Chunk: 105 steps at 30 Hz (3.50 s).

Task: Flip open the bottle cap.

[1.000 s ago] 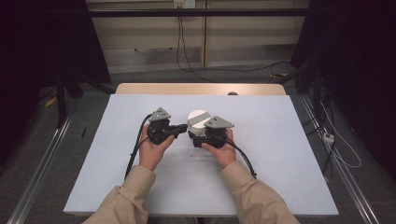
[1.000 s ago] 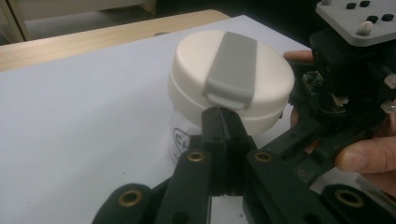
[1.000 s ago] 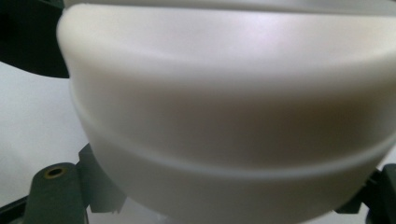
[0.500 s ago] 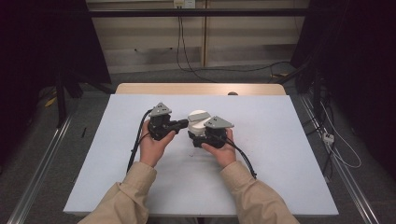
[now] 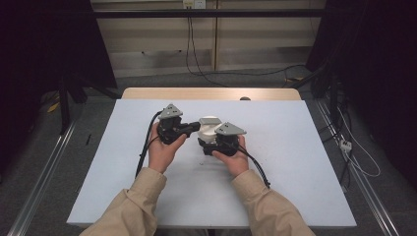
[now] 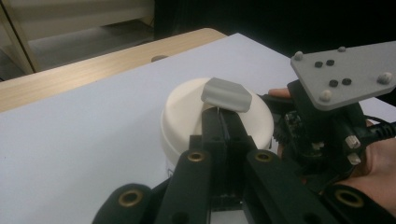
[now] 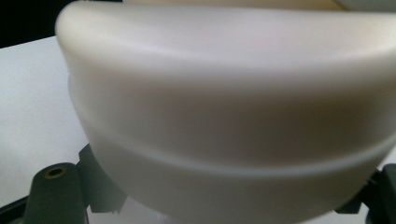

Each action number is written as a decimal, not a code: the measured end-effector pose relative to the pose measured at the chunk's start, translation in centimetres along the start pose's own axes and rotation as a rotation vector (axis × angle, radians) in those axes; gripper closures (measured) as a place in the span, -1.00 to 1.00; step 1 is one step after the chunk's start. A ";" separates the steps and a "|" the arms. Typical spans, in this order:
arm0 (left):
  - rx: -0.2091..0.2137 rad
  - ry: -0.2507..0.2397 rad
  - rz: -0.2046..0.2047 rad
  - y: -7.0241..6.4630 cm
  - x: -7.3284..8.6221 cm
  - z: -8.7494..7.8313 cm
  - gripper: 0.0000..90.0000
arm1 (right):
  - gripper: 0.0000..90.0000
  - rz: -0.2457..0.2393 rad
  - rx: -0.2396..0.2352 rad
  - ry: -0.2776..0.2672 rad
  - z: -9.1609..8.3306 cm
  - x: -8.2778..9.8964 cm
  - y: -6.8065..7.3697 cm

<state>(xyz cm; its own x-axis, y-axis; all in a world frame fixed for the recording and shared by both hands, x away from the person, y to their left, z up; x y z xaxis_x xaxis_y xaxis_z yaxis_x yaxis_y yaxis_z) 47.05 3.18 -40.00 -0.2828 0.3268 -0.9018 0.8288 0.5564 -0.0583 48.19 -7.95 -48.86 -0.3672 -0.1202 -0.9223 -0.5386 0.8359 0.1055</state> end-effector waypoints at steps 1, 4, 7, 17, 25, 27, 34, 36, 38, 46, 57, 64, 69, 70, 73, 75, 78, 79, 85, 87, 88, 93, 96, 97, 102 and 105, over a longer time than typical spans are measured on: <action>-0.004 0.002 0.007 0.1 -0.1 0.0 1.00 | -0.59 -0.001 0.000 0.000 0.0 0.0 0.0; -0.004 0.002 0.006 0.1 -0.3 0.2 1.00 | -0.59 -0.002 0.001 0.000 0.0 0.0 0.0; 0.006 -0.004 0.004 0.0 -0.6 0.2 1.00 | -0.59 -0.002 0.001 0.000 0.0 0.0 0.0; 0.007 -0.009 0.010 -0.2 -1.6 0.7 1.00 | -0.59 0.000 0.001 0.001 0.0 0.0 0.0; 0.010 -0.007 0.017 -0.3 -2.1 1.2 1.00 | -0.59 0.001 0.001 0.002 0.0 0.0 0.0; 0.010 -0.009 0.017 -0.3 -2.1 1.2 1.00 | -0.59 0.000 0.001 0.001 0.0 0.0 0.0; 0.013 -0.009 0.022 -0.5 -2.5 1.5 1.00 | -0.59 0.001 0.001 0.002 0.0 0.0 0.0; 0.012 -0.009 0.025 -0.5 -2.7 1.6 1.00 | -0.59 0.000 0.001 0.002 0.0 0.0 0.0; 0.013 -0.012 0.025 -0.6 -2.8 1.8 1.00 | -0.59 0.000 0.001 0.002 0.0 0.0 0.0; 0.013 -0.010 0.030 -0.6 -3.3 2.2 1.00 | -0.59 0.000 0.000 0.000 0.0 0.0 0.0; 0.017 -0.006 0.037 -0.7 -3.9 2.9 1.00 | -0.59 0.000 0.000 0.000 0.0 0.0 0.0; 0.024 -0.007 0.029 -0.6 -4.0 3.2 1.00 | -0.59 0.000 0.001 0.000 0.1 0.0 -0.1; 0.025 -0.007 0.029 -0.7 -4.2 3.3 1.00 | -0.59 0.000 0.001 0.000 0.1 0.0 -0.1; 0.027 -0.010 0.028 -0.7 -4.3 3.4 1.00 | -0.59 0.000 0.001 0.000 0.1 0.0 -0.1; 0.027 -0.008 0.034 -0.7 -4.4 3.4 1.00 | -0.59 0.000 0.001 0.000 0.1 0.0 -0.1; 0.028 -0.009 0.033 -0.8 -4.4 3.5 1.00 | -0.59 -0.001 0.001 0.000 0.1 0.0 -0.1; 0.029 -0.010 0.036 -0.8 -4.5 3.6 1.00 | -0.59 -0.001 0.000 0.000 0.1 0.0 -0.1; 0.028 -0.008 0.038 -0.8 -4.6 3.6 1.00 | -0.59 -0.001 0.001 0.000 0.1 0.0 -0.1; 0.029 -0.009 0.044 -0.9 -4.8 3.7 1.00 | -0.59 -0.001 0.001 0.000 0.1 0.0 -0.1; 0.031 -0.008 0.047 -0.9 -4.8 3.8 1.00 | -0.59 -0.003 0.001 0.000 0.1 0.0 0.0; 0.033 -0.012 0.044 -0.9 -4.8 3.8 1.00 | -0.59 -0.003 0.002 0.000 0.1 0.0 -0.1; 0.028 -0.013 0.038 -0.7 -4.9 3.9 1.00 | -0.59 0.000 0.001 0.001 0.1 0.0 -0.1; 0.030 -0.019 0.033 -0.7 -5.0 4.0 1.00 | -0.59 -0.002 0.001 0.000 0.1 0.0 -0.1; 0.032 -0.016 0.036 -0.7 -5.0 4.0 1.00 | -0.59 -0.001 0.001 0.000 0.1 0.0 -0.1; 0.038 -0.014 0.035 -0.8 -5.1 4.3 1.00 | -0.59 -0.001 0.002 0.001 0.1 0.0 -0.1; 0.036 -0.019 0.040 -0.6 -5.2 4.4 1.00 | -0.59 -0.001 0.001 0.001 0.1 0.0 -0.1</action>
<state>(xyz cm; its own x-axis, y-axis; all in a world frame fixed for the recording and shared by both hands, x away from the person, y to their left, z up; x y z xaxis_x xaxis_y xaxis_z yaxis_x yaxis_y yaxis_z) 50.11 -2.21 -37.12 -0.2402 0.3331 -0.9118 0.8564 0.5150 -0.0374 48.28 -7.96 -48.89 -0.3671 -0.1216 -0.9222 -0.5381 0.8364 0.1039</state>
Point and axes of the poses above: each handheld gripper's, and its own axes: z roughly forward along the jaws, x roughly out of its underside, y roughly to its left, the point moved 7 cm from there along z, roughly forward along the jaws, and after that the axes turned 6 degrees about z, right-handed, at the moved point
